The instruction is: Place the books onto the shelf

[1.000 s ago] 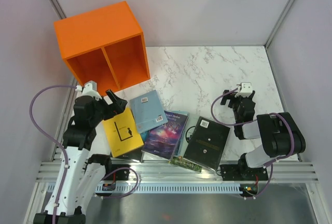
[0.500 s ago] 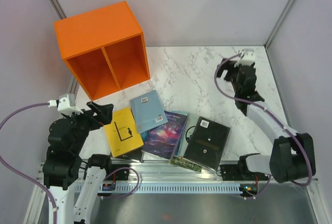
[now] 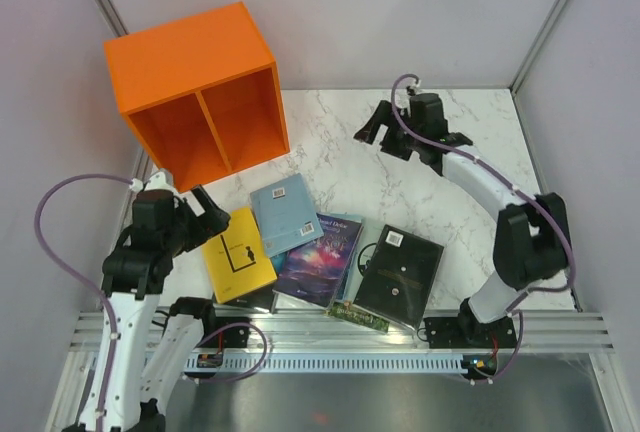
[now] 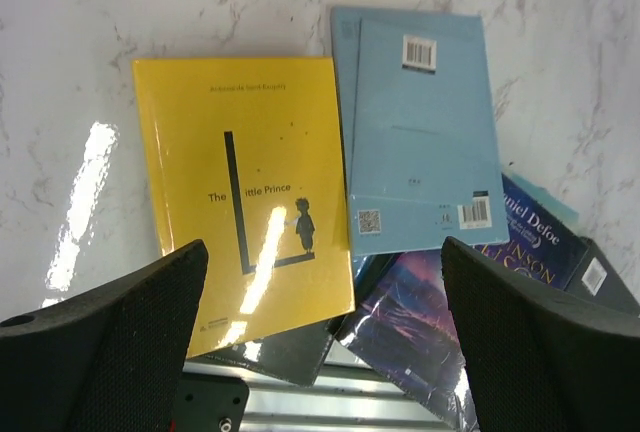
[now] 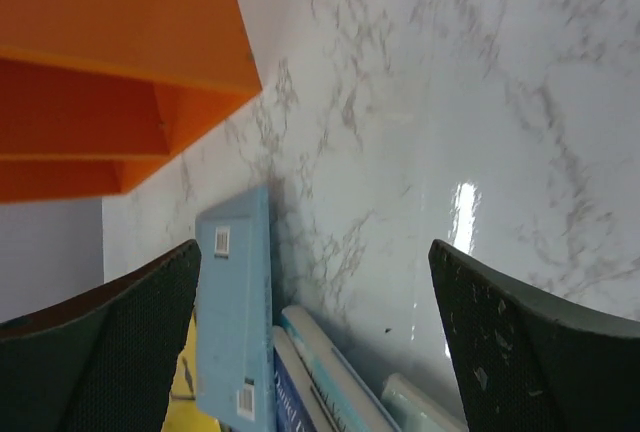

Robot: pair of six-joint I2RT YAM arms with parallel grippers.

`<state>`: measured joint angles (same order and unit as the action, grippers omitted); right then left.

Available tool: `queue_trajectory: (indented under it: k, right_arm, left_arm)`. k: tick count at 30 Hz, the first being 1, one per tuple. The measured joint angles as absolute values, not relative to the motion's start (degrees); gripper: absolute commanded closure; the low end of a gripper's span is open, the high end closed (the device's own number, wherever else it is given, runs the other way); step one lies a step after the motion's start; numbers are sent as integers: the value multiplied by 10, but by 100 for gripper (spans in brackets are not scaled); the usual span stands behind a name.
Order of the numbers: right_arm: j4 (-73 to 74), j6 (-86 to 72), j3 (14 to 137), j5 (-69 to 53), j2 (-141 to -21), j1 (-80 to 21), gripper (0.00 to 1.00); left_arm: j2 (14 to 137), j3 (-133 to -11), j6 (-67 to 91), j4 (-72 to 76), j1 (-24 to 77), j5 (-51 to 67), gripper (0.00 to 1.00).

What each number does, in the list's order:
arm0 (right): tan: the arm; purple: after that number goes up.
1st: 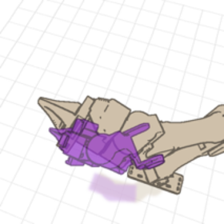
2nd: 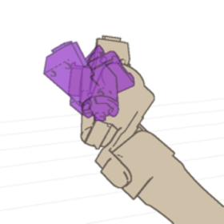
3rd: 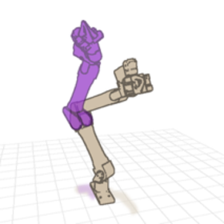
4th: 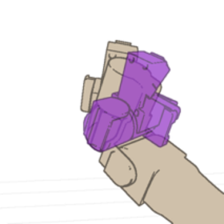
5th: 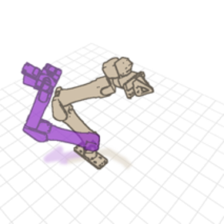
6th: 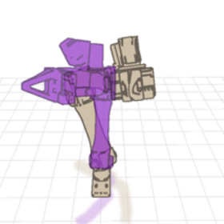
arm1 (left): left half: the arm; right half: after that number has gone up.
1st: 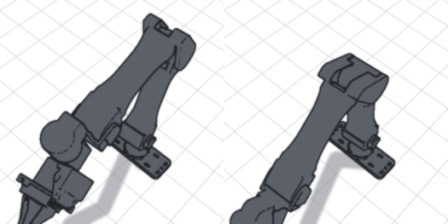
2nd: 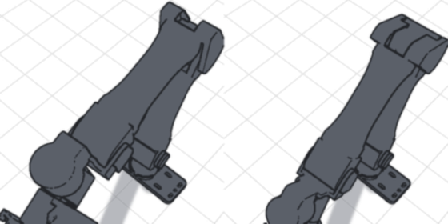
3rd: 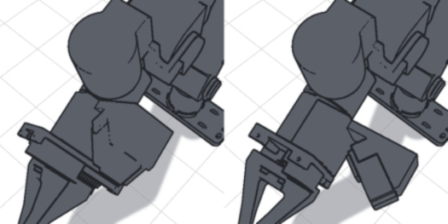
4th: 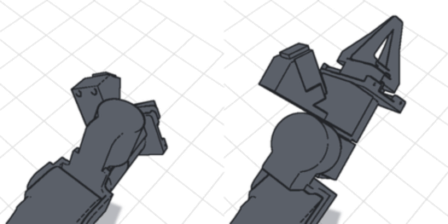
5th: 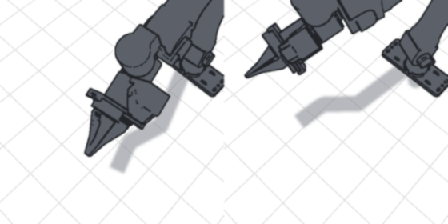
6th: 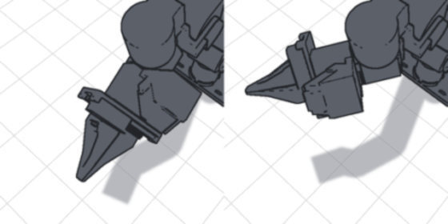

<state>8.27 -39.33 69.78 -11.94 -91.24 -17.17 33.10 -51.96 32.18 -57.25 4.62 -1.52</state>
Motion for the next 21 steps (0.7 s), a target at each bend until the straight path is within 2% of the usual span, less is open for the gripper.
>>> queue_trajectory:
  k: [4,9,15,21]
  right_arm:
    - [122,-414,734,-195,-1001,-212,5]
    - [122,-443,739,-247,-1063,-274,8]
    - [86,-477,742,-279,-1126,-333,10]
    - [33,-512,757,-310,-1200,-347,13]
  left_arm:
    - [376,-508,322,-578,46,21,0]
    - [363,-505,322,-583,46,47,1]
    - [331,-503,322,-592,46,58,3]
    - [322,-503,323,-617,46,62,4]
